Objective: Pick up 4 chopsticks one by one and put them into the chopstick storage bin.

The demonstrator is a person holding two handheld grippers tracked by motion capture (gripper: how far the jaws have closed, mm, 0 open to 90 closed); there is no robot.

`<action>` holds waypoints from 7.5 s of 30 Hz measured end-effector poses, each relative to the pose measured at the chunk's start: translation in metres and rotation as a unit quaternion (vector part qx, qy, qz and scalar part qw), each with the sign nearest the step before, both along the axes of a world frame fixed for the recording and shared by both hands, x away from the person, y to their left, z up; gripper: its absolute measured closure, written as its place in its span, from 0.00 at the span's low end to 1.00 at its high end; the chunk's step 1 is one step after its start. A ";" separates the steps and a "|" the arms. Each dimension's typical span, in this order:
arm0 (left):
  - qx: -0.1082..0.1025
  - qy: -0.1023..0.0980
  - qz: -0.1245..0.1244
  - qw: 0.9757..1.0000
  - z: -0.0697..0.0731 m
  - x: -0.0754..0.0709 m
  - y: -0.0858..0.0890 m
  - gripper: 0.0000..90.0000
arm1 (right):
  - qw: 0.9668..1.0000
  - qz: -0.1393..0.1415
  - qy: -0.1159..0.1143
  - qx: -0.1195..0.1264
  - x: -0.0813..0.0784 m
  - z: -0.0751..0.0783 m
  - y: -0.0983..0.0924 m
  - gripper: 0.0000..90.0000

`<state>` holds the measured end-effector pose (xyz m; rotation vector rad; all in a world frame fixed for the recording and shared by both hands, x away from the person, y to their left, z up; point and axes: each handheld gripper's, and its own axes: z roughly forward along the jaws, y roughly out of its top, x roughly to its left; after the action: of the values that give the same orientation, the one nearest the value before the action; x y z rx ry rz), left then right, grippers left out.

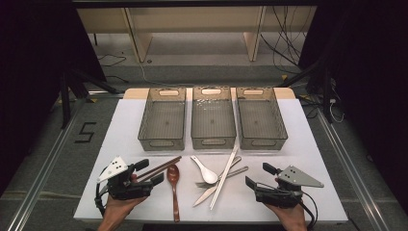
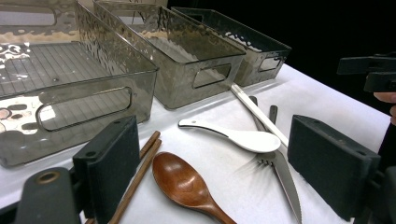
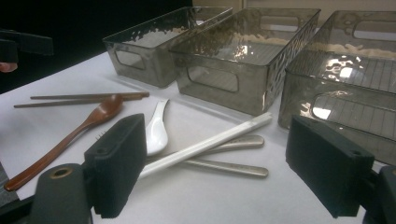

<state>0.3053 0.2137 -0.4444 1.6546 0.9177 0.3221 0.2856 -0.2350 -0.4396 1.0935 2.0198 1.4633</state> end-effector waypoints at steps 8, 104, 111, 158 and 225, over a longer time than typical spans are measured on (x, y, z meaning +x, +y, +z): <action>0.009 0.010 0.001 1.000 0.002 0.004 0.001 0.18 | 1.000 0.001 0.003 -0.001 0.001 0.000 0.000 0.24; 0.447 0.237 -0.163 0.847 -0.019 0.102 0.000 0.93 | 0.999 0.020 0.023 -0.020 0.005 -0.004 0.004 0.27; 0.446 0.226 -0.173 0.848 -0.017 0.101 0.001 0.93 | 0.999 0.020 0.024 -0.017 0.005 -0.004 0.004 0.27; 0.273 0.141 -0.079 0.948 0.065 0.124 0.001 0.94 | 1.000 0.021 0.016 -0.017 0.004 -0.003 0.004 0.25; 0.249 0.100 0.026 0.963 0.052 0.214 -0.013 0.93 | 0.999 0.024 0.016 -0.020 0.004 -0.004 0.005 0.25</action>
<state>0.5191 0.2009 -0.3920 2.1567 1.0922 0.4548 0.2893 -0.2300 -0.4433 1.0667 2.1010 1.4306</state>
